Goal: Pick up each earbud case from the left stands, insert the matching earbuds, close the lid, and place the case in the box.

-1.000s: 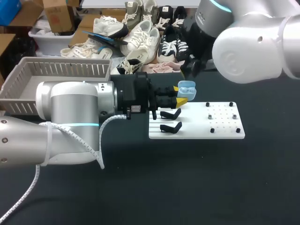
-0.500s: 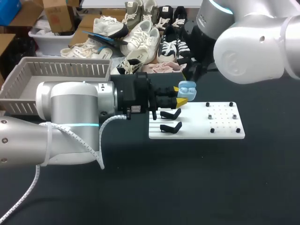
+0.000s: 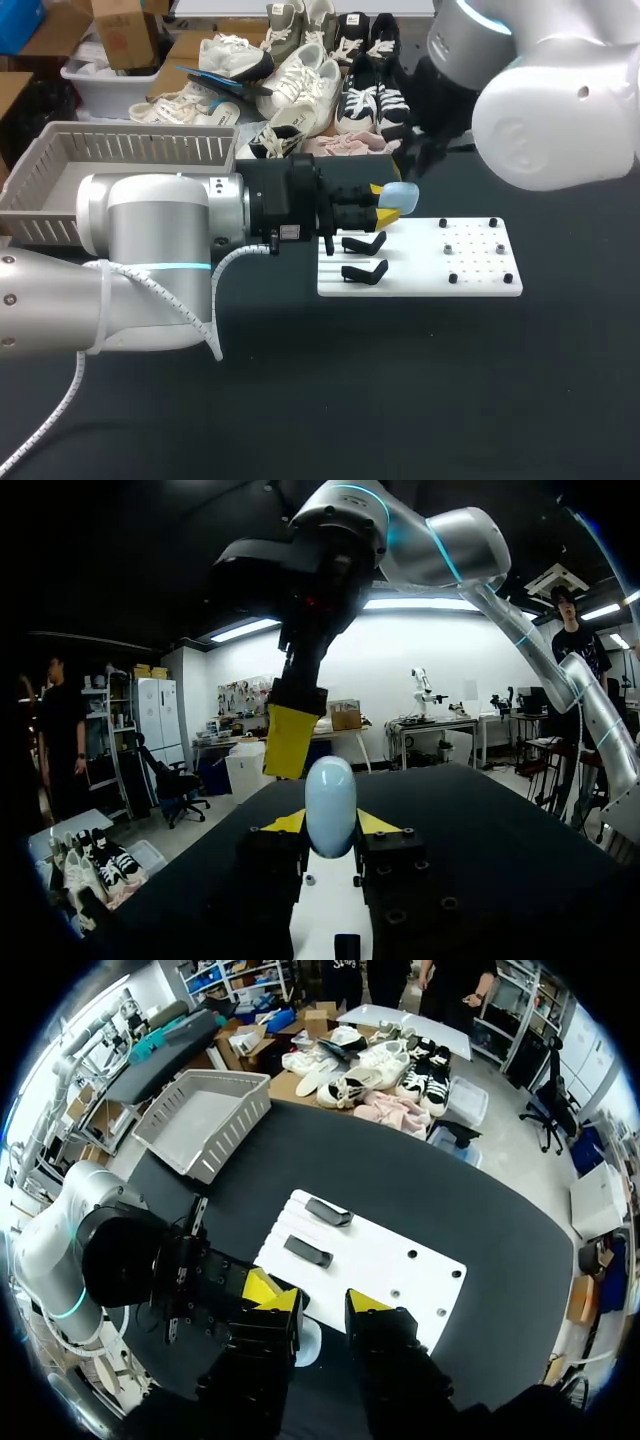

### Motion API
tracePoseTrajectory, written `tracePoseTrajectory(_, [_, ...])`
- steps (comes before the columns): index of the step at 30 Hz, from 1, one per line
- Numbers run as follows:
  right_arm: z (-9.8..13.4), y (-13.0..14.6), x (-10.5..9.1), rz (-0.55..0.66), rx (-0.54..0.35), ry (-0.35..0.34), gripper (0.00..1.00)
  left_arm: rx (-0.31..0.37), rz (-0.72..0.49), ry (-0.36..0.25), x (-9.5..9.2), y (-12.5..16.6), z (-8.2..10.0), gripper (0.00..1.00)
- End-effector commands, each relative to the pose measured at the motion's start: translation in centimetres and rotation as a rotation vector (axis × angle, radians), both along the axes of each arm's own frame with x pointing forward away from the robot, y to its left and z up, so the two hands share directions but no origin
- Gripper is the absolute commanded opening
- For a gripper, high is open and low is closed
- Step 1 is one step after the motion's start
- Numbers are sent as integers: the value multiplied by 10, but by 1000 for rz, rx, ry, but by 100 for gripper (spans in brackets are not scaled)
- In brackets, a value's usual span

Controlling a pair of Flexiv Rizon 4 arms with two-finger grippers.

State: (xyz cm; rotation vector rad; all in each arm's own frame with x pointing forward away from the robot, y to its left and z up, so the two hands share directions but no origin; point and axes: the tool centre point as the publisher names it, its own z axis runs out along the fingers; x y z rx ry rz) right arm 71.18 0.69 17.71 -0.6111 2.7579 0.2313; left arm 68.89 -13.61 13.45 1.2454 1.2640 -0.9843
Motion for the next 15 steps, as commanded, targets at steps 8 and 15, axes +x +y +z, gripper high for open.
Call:
tracePoseTrajectory(8, [5,-11,-12,-42,15,-28,26,1,2,-1,0,0,0,0])
tracePoseTrajectory(15, [19,-29,-15,-95,34,-66,26,2,-6,-9,4,4,3,0])
